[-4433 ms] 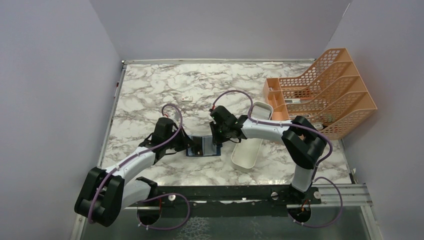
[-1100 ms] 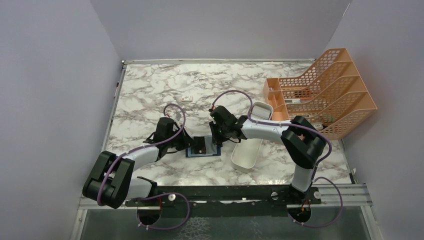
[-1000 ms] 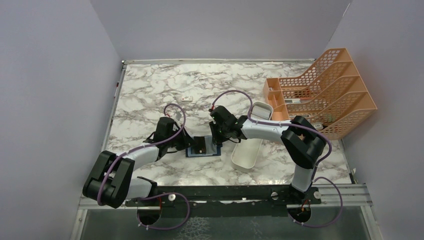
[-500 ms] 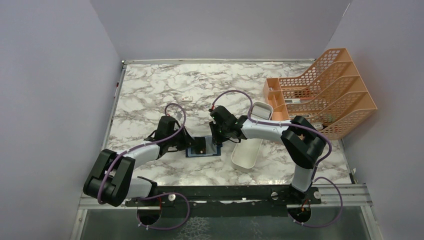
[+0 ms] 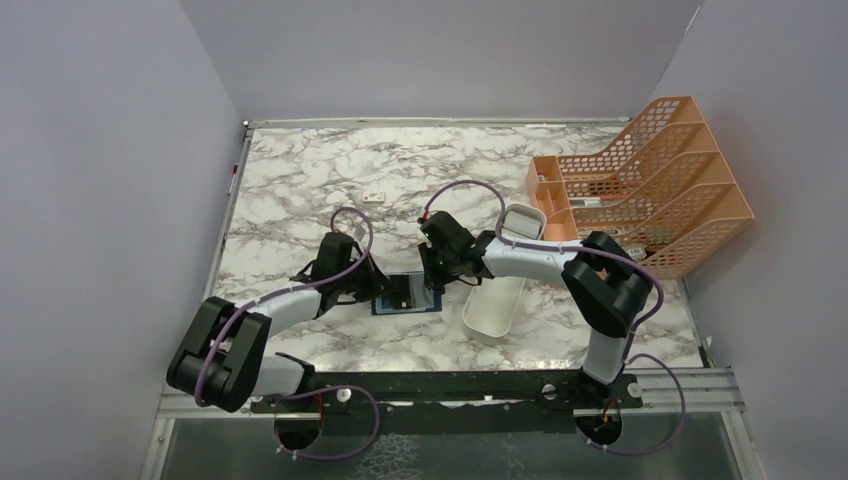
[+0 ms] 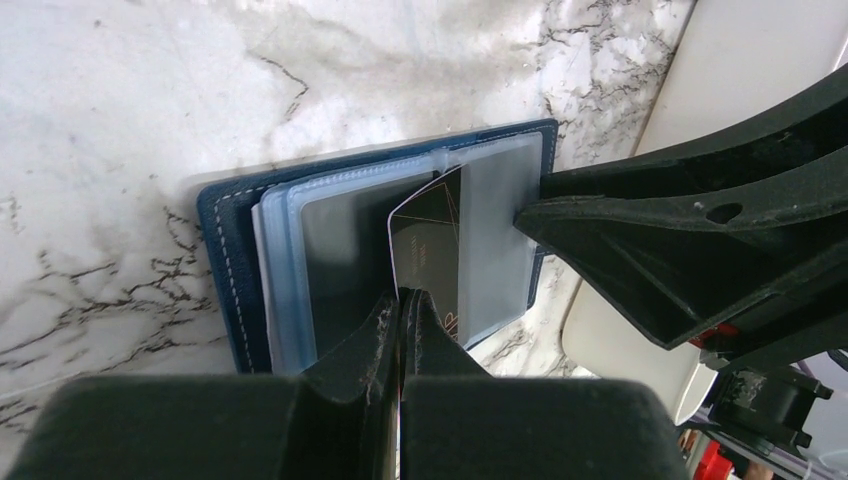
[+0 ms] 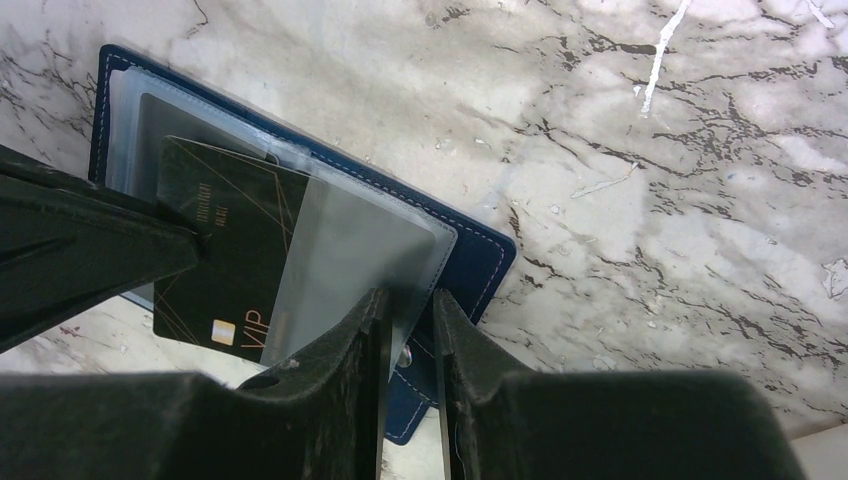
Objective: Put the credit cards into the card holder
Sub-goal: Insert the credit card into the card holder.
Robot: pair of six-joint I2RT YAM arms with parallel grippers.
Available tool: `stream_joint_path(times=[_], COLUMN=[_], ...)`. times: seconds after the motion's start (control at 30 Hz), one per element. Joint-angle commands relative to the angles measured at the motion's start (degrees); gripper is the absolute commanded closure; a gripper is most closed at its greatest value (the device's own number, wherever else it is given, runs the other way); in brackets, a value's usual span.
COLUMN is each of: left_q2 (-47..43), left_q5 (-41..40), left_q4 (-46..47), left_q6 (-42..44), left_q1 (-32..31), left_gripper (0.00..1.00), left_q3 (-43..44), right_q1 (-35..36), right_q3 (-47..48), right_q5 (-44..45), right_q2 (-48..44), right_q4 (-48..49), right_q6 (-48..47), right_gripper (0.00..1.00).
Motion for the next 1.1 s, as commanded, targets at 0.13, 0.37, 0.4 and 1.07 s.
stream_joint_path(times=[0.13, 0.37, 0.4, 1.07], left_q2=[3.2, 3.9, 4.0, -2.4], left_q5=[-0.2, -0.7, -0.7, -3.5], left_q4=[2.2, 2.8, 2.6, -5.5], left_q6=[-0.6, -1.4, -1.3, 2.1], left_q1=[-0.9, -1.4, -1.4, -1.5], left_gripper=[1.0, 0.97, 0.94, 0.58], left_q3=[0.0, 0.1, 0.2, 3.2], right_q1=[0.1, 0.0, 0.0, -1.2], right_q3=[0.0, -0.2, -0.1, -2.7], right_q5=[-2.0, -4.6, -4.9, 1.6], right_q2=[2.5, 1.7, 1.4, -6.5], right_q4=[1.3, 2.9, 2.9, -2.4], right_q6=[0.9, 2.4, 2.7, 3.6], right_gripper=[0.72, 0.71, 0.7, 0.64])
